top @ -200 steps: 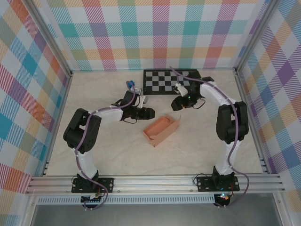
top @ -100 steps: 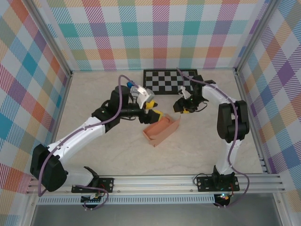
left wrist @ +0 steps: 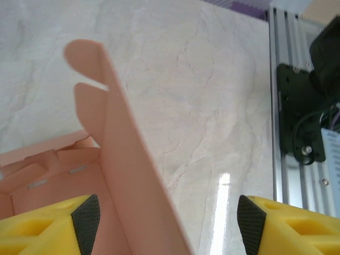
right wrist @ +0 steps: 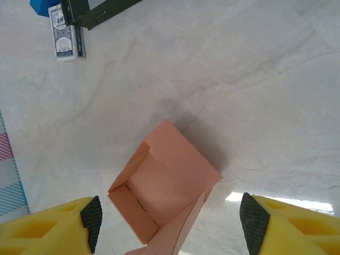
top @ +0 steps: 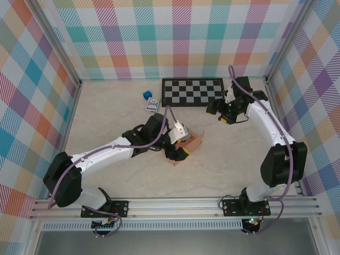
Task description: Fold the paper box
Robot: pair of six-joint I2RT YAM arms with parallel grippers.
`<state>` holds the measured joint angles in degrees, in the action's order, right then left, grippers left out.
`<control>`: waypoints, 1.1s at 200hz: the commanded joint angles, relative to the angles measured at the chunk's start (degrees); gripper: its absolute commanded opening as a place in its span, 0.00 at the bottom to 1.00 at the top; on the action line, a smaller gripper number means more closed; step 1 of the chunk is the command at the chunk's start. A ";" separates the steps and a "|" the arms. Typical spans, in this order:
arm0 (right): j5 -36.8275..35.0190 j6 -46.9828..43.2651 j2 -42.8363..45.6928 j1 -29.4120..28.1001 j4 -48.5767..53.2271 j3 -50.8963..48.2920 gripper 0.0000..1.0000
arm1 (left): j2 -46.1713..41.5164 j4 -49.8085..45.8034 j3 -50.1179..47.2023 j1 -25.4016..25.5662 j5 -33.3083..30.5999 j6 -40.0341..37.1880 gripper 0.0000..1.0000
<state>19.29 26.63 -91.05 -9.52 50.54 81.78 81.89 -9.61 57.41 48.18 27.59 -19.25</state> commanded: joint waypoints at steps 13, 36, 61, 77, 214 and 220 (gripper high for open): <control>0.61 -0.07 -4.13 2.92 2.02 -0.83 0.69 | 0.26 -1.72 0.45 5.88 -8.25 -5.23 0.70; 0.41 -0.28 -5.29 3.27 1.18 -0.44 0.67 | 1.67 -2.65 1.01 8.26 -14.36 -4.44 0.64; 1.87 0.15 -6.11 3.25 0.32 0.22 0.65 | 3.22 -2.03 1.02 9.67 -21.62 -4.20 0.50; 2.11 0.33 -6.26 3.27 0.14 0.31 0.65 | 3.72 -0.98 0.16 11.03 -24.22 -6.67 0.42; 4.93 -13.51 4.50 5.34 -7.06 -20.76 0.66 | -2.34 14.95 -17.56 13.43 -23.21 -44.77 0.10; 5.89 -13.55 5.10 5.76 -7.88 -22.07 0.65 | -2.30 15.77 -17.97 13.43 -23.35 -45.10 0.10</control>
<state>22.20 14.92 -89.19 -5.52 47.13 63.51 79.05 1.54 41.30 60.75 3.36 -58.39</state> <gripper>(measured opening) 0.661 0.101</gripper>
